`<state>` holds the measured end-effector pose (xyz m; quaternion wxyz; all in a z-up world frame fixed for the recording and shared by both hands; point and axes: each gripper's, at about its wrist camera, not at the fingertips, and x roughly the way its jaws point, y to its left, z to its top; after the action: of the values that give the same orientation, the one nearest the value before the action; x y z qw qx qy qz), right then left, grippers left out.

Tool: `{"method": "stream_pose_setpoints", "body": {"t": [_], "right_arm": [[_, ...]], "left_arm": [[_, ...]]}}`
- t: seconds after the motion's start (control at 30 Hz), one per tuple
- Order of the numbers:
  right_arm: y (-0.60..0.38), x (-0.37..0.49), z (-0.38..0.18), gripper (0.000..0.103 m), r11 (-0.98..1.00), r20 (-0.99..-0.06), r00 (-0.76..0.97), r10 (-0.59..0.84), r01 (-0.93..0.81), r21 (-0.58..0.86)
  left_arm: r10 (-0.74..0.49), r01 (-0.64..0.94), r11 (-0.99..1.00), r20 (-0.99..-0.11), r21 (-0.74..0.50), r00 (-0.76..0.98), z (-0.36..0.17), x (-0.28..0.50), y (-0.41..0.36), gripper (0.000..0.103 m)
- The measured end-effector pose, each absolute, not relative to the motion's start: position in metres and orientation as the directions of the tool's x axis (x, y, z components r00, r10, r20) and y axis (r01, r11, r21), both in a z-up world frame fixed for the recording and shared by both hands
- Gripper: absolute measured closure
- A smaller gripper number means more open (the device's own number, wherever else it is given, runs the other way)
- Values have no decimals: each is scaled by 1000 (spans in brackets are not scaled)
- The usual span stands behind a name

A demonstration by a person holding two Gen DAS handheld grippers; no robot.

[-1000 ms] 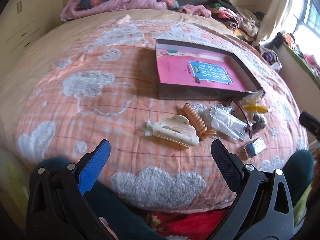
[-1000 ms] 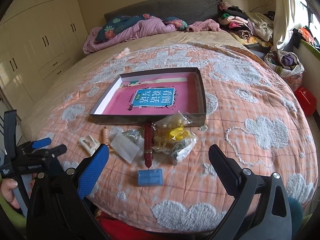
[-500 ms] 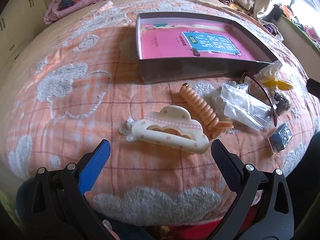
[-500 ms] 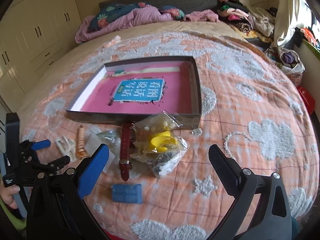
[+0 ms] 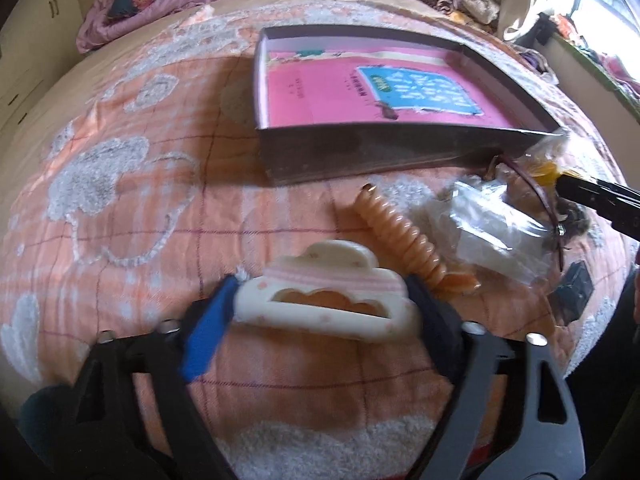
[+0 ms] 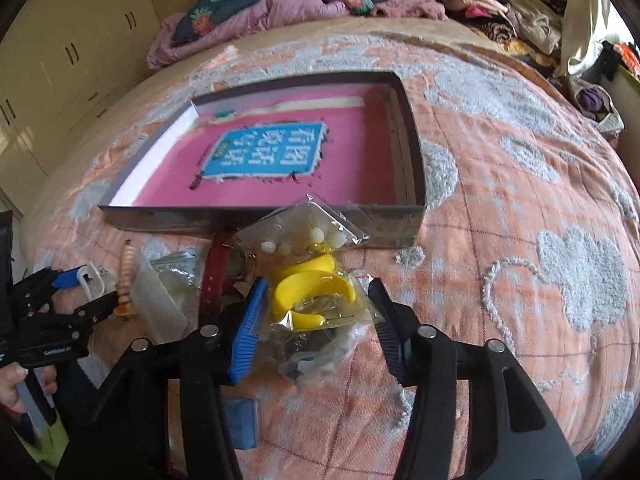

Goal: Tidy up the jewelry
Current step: 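Carry the claw clip into the box with the left tool while the right tool carries the ring bag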

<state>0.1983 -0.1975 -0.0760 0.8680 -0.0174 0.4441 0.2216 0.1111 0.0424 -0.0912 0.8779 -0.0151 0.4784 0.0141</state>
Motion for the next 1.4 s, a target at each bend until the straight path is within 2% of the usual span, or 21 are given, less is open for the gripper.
{"method": "stream_pose_setpoints", "body": {"t": [0.33,0.93,1.23,1.4], "right_arm": [[-220,186,-34,62,886,-689,576,439,-403,228],[-249,209,16,62,899,-581,686,437,-362,249],[-231,237,28,62,887,-561,688,460,-385,255],[-220,267,22,62,888,-582,672,458,-378,263]], "left_arm": [[-31,-25,998,-788,-59,615,-60,107,50,35],[-43,-44,994,-708,-104,705,-3,149,67,35],[-67,-29,991,-677,-129,733,13,181,61,35],[-84,-19,989,-674,-144,734,12,207,57,35]]}}
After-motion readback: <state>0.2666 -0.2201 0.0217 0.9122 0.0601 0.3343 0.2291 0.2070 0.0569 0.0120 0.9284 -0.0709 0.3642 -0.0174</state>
